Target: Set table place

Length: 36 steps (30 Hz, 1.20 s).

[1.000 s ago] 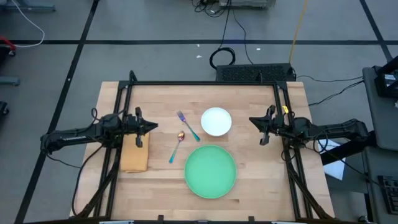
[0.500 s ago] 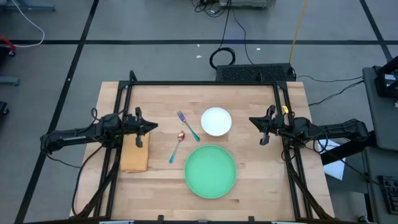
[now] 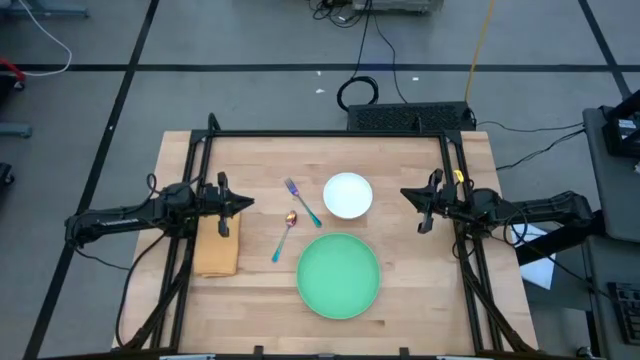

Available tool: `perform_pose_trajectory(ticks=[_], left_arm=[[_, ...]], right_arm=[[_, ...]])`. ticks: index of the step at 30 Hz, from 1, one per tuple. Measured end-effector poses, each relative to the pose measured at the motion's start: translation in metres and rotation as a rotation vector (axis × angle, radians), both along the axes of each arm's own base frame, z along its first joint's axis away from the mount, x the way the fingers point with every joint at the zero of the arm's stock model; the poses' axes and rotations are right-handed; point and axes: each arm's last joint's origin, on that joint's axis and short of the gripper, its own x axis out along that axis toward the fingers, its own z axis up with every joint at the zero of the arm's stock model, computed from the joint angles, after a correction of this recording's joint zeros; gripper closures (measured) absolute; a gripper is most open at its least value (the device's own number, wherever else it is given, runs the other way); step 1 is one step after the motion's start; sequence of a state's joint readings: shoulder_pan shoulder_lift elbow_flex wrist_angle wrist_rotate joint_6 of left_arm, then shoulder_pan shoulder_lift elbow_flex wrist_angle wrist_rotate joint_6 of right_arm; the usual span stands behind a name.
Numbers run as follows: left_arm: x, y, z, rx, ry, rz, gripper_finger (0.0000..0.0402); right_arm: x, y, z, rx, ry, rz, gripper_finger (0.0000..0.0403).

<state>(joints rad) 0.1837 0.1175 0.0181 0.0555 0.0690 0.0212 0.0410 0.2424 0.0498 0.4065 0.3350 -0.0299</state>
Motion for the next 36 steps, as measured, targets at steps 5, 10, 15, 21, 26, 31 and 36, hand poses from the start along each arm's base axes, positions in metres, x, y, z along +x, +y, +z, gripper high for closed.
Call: perform_pose_trajectory(ticks=[5,10,15,21,26,31,36], left_arm=[[0.0,0.0,0.0,0.0,0.0,0.0,0.0371],[0.0,0.0,0.0,0.0,0.0,0.0,0.0371],[0.0,0.0,-0.0001,0.0,0.0,0.0,0.0371],[0.0,0.0,0.0002,-0.002,-0.002,0.0,0.0371],[0.0001,0.0,0.0017,-0.028,-0.021,0.001,0.0371],[0.0001,0.0,0.0019,-0.027,-0.023,0.0,0.0371],[0.0001,0.0,0.0024,-0.026,-0.028,0.0,0.0371]], right_arm=[[0.0,0.0,0.0,0.0,0.0,0.0,0.0403],[0.0,0.0,0.0,0.0,0.0,0.0,0.0403],[0.0,0.0,0.0,0.0,0.0,0.0,0.0403],[0.0,0.0,0.0001,0.0,-0.001,0.0,0.0403],[-0.0006,0.0,0.0031,0.011,-0.036,0.002,0.0403],[-0.0007,0.0,0.0036,0.075,-0.061,0.013,0.0403],[-0.0012,-0.0002,0.0058,0.022,-0.068,0.001,0.0403]])
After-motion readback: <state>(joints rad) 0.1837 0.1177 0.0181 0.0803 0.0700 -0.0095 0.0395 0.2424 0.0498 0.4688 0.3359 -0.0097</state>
